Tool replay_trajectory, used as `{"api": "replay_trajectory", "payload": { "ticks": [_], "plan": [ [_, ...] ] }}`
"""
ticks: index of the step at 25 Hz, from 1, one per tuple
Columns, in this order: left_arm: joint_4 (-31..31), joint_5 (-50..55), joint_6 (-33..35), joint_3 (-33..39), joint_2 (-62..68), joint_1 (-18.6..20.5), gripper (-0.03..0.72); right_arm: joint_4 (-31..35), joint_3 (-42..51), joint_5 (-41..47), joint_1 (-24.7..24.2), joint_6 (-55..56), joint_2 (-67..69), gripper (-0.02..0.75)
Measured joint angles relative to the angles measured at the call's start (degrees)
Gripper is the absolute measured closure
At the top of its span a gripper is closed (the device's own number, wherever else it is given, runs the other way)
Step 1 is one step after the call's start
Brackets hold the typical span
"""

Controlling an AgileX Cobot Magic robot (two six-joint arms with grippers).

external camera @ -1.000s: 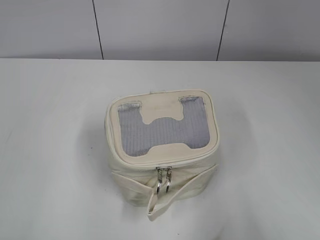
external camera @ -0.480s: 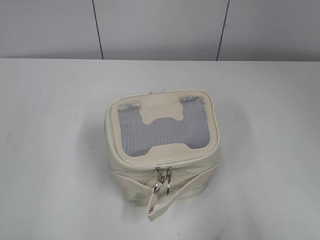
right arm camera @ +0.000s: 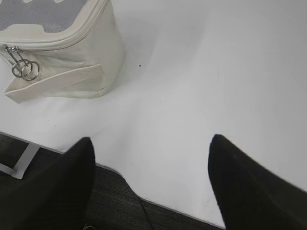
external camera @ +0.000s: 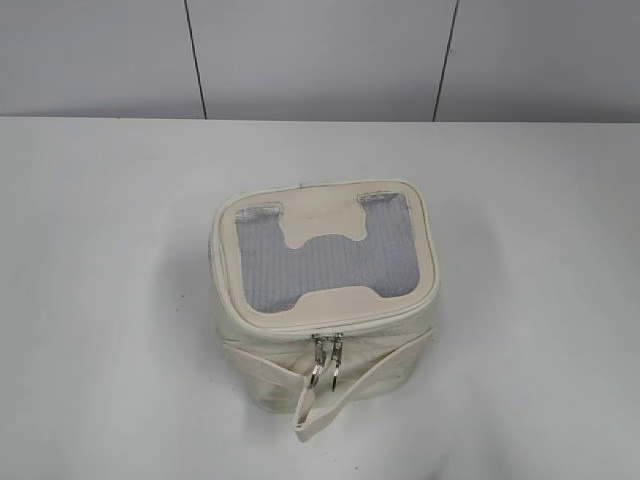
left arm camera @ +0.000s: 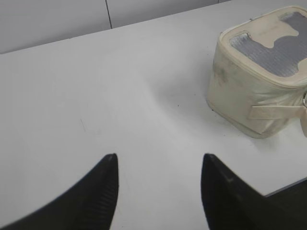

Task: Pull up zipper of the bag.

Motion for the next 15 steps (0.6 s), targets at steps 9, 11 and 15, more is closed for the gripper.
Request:
{"api": "replay_trajectory", "payload": {
  "ticks": [9, 11, 15],
  "plan": [
    [-0.3, 0.0, 0.0, 0.0, 0.0, 1.6, 0.265, 0.42, 0.0, 0.0, 0.0, 0.0, 0.0, 0.168],
    [-0.3, 0.0, 0.0, 0.0, 0.0, 4.54, 0.265, 0.42, 0.0, 0.0, 0.0, 0.0, 0.0, 0.168],
    [0.01, 0.0, 0.0, 0.0, 0.0, 12.05, 0.265, 0.43, 0.0, 0.0, 0.0, 0.0, 0.0, 0.168]
  ]
}}
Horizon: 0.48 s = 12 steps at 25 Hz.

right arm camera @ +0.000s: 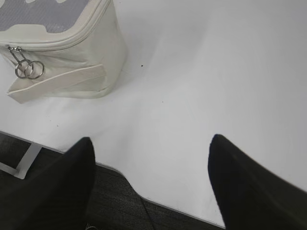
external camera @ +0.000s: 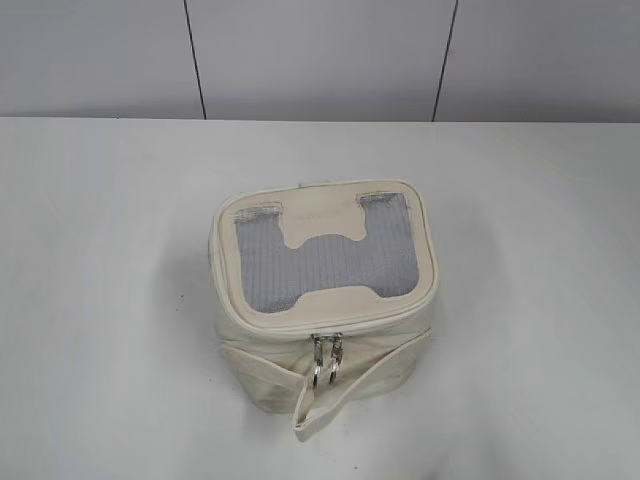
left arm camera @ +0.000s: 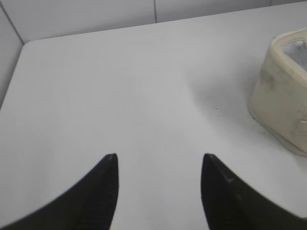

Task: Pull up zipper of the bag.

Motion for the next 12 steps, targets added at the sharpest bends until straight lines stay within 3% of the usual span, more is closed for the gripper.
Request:
{"api": "replay_trajectory", "payload": {
  "ticks": [3, 5, 9, 12],
  "plan": [
    [-0.31, 0.0, 0.0, 0.0, -0.07, 3.82, 0.265, 0.21, 0.0, 0.0, -3.1, 0.0, -0.02, 0.168],
    [-0.01, 0.0, 0.0, 0.0, -0.97, 5.19, 0.265, 0.31, 0.0, 0.0, -7.66, 0.0, -0.06, 0.168],
    [0.16, 0.0, 0.0, 0.0, -1.59, 5.43, 0.266, 0.44, 0.0, -0.07, -14.64, 0.0, -0.12, 0.168],
    [0.16, 0.0, 0.0, 0.0, -1.59, 5.43, 0.266, 0.44, 0.0, -0.07, -15.97, 0.0, -0.67, 0.168]
  ]
}}
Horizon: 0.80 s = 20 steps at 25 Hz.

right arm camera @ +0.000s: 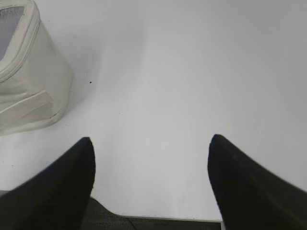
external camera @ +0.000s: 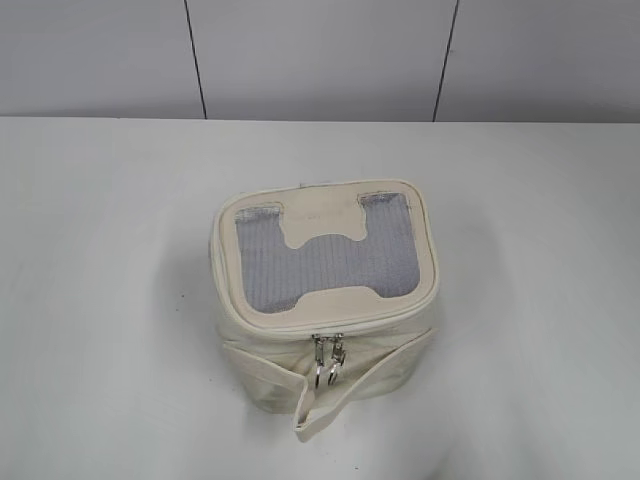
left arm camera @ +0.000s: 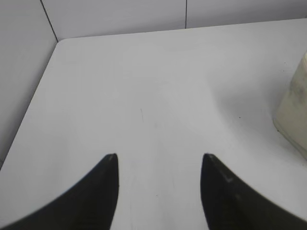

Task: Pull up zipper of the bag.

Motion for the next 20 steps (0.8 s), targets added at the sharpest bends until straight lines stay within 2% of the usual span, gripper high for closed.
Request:
{"api": "replay_trajectory", "payload": {
  "ticks": [12, 20],
  "plan": [
    [0.22, 0.0, 0.0, 0.0, 0.0, 0.04, 0.295, 0.29, 0.0, -0.16, -0.02, 0.0, -3.07, 0.169],
    [0.22, 0.0, 0.0, 0.0, 0.0, 1.82, 0.335, 0.34, 0.0, -0.16, -0.02, 0.0, -3.07, 0.169]
  ]
}}
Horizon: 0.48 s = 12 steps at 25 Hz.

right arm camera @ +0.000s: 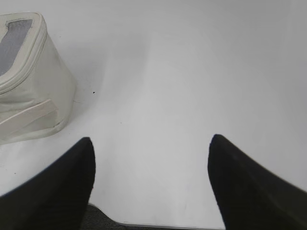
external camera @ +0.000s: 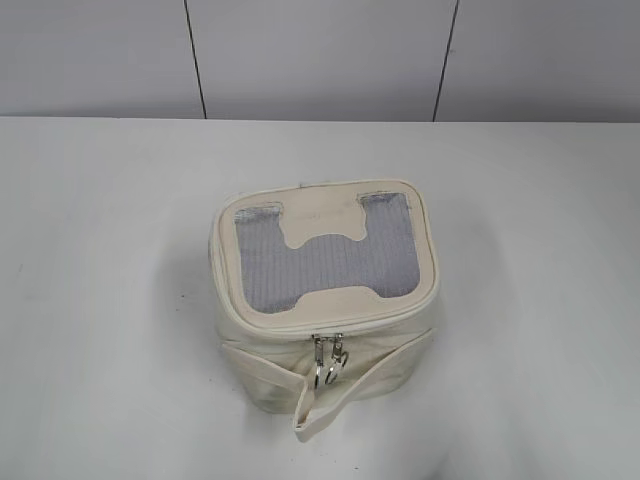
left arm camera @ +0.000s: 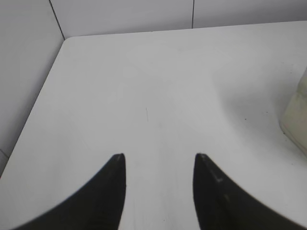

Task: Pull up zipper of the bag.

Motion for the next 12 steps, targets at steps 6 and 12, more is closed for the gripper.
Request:
{"api": "replay_trajectory", "payload": {
  "ticks": [6, 12],
  "plan": [
    [0.0, 0.0, 0.0, 0.0, 0.0, 0.0, 0.351, 0.19, 0.0, 0.0, 0.0, 0.0, 0.0, 0.169],
    [0.0, 0.0, 0.0, 0.0, 0.0, 0.0, 0.364, -5.48, -0.1, -0.12, 0.0, 0.68, 0.0, 0.169]
  ]
}}
